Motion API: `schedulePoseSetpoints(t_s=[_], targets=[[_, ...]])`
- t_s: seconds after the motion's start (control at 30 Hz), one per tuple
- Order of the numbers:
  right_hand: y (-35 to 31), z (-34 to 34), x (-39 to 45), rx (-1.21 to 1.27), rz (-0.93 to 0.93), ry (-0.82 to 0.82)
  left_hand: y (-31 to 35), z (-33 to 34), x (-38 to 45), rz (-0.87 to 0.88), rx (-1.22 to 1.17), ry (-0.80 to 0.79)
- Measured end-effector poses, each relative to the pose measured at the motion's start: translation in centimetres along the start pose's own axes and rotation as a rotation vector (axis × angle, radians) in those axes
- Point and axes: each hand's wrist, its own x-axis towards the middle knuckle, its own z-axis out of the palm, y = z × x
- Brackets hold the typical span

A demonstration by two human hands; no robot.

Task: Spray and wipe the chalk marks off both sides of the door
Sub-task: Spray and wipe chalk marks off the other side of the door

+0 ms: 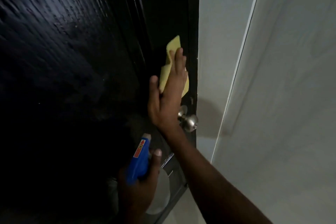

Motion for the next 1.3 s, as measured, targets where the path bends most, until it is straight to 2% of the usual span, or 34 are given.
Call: schedulePoseSetpoints(t_s=[0.07,0.13,0.2,0.3,0.4,0.5,0.6,0.7,0.77,0.83,0.9,0.93,1.0,1.07,1.13,1.23,1.3], targets=[[2.6,0.7,-3.3,-0.025,-0.028,0.029,0.0,-0.9,-0.1,0.072,0.037,-0.023],[4.7,0.4,-7.5,-0.019,0.059,0.012,-0.5,-1.9,-0.4,0.138,0.112,0.006],[5.7,-0.2,-10.7,-0.015,0.160,-0.051,-0.6,-3.1,-0.6,0.095,0.090,-0.023],[3.5,-1.2,-11.4,0.051,0.328,-0.127,-0.9,-5.2,-1.4,-0.042,-0.004,-0.029],[-2.0,-3.2,-8.7,0.245,0.478,-0.009,-2.2,-6.5,-2.5,-0.089,-0.125,-0.041],[-6.5,-3.5,-2.8,0.175,0.347,0.085,-3.8,-6.9,-4.3,-0.131,-0.187,-0.072],[-9.2,-0.4,0.8,0.125,0.229,0.080,-4.5,-7.5,-6.0,-0.146,-0.224,-0.098],[-6.0,2.2,-2.4,0.012,0.180,0.070,-6.1,-8.4,-6.6,-0.144,-0.194,-0.116],[-2.0,1.8,-6.3,-0.020,0.293,0.055,-6.9,-8.7,-6.5,-0.178,-0.145,-0.136],[1.5,-0.1,-10.2,-0.077,0.418,-0.053,-6.7,-8.8,-5.8,-0.159,-0.154,-0.133],[3.4,-2.5,-14.1,-0.100,0.397,-0.236,-6.1,-8.1,-4.8,-0.196,-0.213,-0.141],[3.6,-3.7,-15.9,-0.043,0.444,-0.323,-6.1,-7.6,-4.4,-0.196,-0.216,-0.152],[5.0,-6.1,-20.0,0.096,0.747,-0.391,-6.0,-6.2,-3.7,-0.158,-0.172,-0.200],[7.3,-8.6,-23.8,0.215,1.154,-0.227,-5.6,-4.3,-3.2,-0.172,-0.095,-0.288],[9.3,-11.1,-26.4,0.271,1.398,0.000,-5.3,-2.4,-2.9,-0.240,-0.034,-0.347],[9.9,-13.9,-26.3,0.238,1.467,0.098,-5.3,-0.4,-2.5,-0.297,-0.011,-0.372],[9.2,-14.2,-23.8,0.316,1.457,0.139,-5.4,0.4,-2.2,-0.237,0.005,-0.364]])
